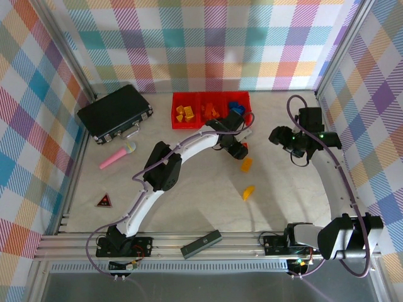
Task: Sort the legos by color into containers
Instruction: Pick up the lego from the center of the table.
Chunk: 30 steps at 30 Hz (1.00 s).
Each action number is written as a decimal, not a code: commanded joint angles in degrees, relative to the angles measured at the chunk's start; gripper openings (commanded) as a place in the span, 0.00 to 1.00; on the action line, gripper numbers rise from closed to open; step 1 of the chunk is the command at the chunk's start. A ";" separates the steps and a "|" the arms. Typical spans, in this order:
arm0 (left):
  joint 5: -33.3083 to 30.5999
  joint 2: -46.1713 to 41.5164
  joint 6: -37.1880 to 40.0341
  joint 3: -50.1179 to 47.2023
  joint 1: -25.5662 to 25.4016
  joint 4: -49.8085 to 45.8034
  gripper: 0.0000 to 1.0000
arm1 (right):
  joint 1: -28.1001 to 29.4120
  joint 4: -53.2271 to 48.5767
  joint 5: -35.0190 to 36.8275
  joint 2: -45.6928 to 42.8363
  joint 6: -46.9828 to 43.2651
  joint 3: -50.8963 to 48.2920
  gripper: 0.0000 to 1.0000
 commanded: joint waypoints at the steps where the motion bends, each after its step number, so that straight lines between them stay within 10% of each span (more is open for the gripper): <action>1: 1.27 2.09 2.33 2.86 -0.33 -4.81 0.64 | -0.46 -0.04 -1.13 -0.31 -0.72 -0.60 0.68; 30: -3.56 0.78 4.31 1.77 -2.01 -6.88 0.35 | -0.54 0.28 -1.73 -0.76 0.36 -1.65 0.68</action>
